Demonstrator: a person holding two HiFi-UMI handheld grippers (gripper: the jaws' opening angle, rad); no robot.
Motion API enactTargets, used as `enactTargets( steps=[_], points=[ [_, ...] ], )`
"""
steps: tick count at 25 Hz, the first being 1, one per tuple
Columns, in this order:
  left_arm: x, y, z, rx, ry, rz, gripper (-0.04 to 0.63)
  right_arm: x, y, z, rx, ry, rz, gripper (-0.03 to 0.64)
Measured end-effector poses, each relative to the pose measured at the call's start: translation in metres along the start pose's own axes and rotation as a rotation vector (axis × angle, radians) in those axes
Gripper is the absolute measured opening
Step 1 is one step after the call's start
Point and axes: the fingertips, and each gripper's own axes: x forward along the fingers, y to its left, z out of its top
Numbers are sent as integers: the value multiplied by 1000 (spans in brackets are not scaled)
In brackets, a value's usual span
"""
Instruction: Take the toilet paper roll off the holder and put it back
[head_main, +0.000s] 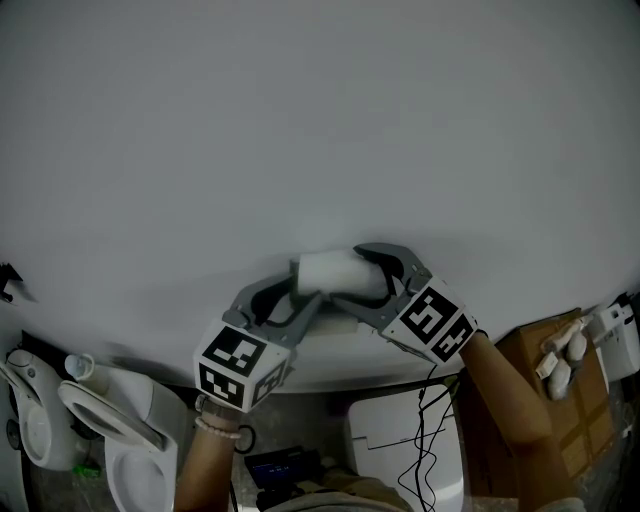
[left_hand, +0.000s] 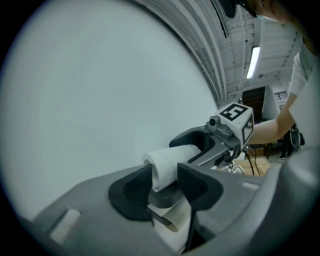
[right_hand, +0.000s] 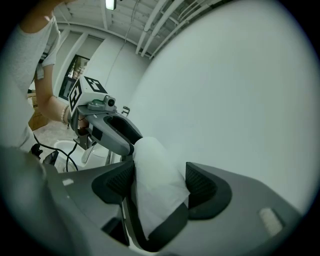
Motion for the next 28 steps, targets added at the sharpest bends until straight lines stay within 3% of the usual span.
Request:
enactTargets(
  steps=[12,18,22,28],
  points=[
    [-16,-1,8,-9,-32,2,147,-10,-2,14,27,-11,-45,322],
    [-38,-2,22,12,-71,27,141,-37,-16,40,113,-135,-162,322],
    [-60,-6,40,47,-113,56,95,-62,-20,55,195,-206,-268,318],
    [-96,-16,55,59,-172,85,28,-95,-9,60,228,-223,-422,96]
  ],
)
